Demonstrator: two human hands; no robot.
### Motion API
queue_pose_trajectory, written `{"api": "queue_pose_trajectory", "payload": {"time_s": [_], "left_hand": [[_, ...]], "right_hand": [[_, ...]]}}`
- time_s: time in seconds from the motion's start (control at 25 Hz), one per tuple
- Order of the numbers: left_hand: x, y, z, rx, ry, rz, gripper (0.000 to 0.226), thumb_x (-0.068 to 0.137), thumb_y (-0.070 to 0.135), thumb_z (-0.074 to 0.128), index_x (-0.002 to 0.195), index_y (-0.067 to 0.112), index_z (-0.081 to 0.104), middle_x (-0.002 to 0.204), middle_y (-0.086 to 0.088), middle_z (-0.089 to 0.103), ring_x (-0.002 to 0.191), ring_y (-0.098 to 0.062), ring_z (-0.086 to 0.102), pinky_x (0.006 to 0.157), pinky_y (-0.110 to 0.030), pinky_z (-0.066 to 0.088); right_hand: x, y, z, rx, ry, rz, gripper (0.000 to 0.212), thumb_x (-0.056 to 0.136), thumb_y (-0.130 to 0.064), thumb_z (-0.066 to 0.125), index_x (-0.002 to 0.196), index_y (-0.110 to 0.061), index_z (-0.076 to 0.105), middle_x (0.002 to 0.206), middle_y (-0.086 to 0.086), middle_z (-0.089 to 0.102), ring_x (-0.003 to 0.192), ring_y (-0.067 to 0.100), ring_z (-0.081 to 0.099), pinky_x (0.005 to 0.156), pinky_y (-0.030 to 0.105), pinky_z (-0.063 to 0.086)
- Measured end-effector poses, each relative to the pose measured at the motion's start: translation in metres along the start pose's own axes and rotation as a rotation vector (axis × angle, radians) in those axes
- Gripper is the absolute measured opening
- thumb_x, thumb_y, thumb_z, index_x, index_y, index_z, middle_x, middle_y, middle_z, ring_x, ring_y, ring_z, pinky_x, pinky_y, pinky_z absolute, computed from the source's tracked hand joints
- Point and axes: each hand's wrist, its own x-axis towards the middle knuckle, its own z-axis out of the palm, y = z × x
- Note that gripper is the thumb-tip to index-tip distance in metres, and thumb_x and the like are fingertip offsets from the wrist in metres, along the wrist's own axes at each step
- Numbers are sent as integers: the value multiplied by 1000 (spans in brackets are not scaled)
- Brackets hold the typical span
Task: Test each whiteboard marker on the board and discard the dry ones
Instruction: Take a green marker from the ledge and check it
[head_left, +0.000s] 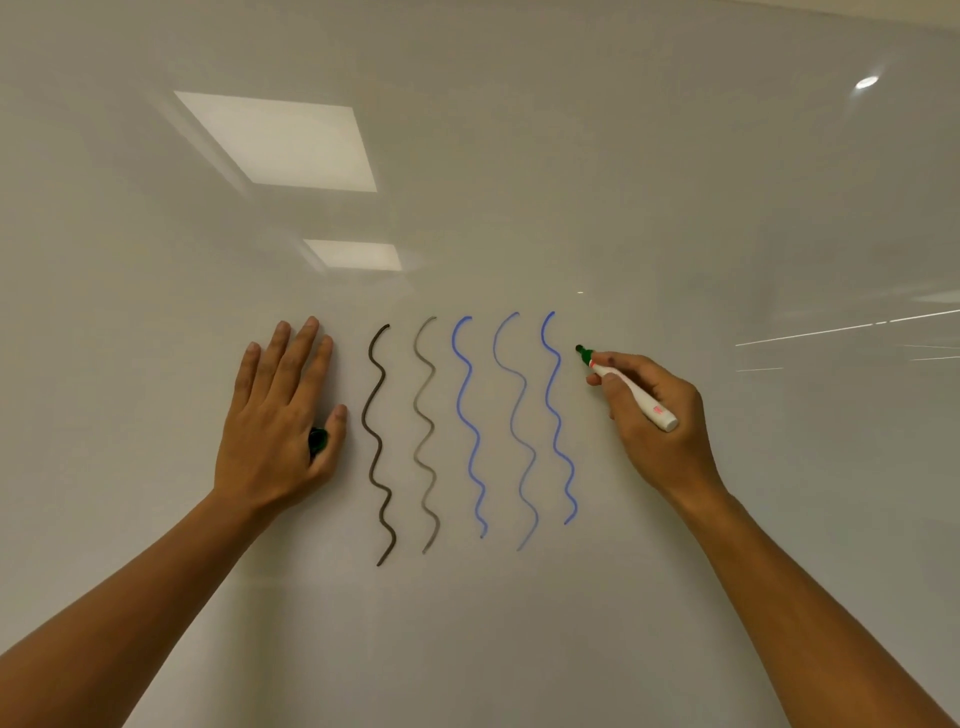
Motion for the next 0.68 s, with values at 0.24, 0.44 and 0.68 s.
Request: {"api": "queue_pose_trajectory", "payload": {"time_s": [0.24,0.44,0.68], "left_hand": [[-1,1,0,0,3,-6,71,95,43,30,154,4,20,164,-13,14,152,-29,7,122,-55,12],[-2,1,1,-7,5,-8,71,95,42,30,154,4,20,164,-13,14,152,-29,8,121,-56,13],[-3,3,1,-10,9,-14,70,95,41,31,154,4,20,164,-13,14,152,-29,8,121,-55,12]], "right_hand": [[-23,22,-27,42,129,61,17,98,-7,61,109,-11,73,96,-1,77,90,7,71,75,16,52],[-56,28,-24,4,8,41,24,94,-2,63,104,-19,75,95,-6,77,92,9,73,77,19,56],[-91,44,-29,-10,92,116,28,92,6,62,100,-17,75,93,-8,77,83,15,72,68,13,52]]}}
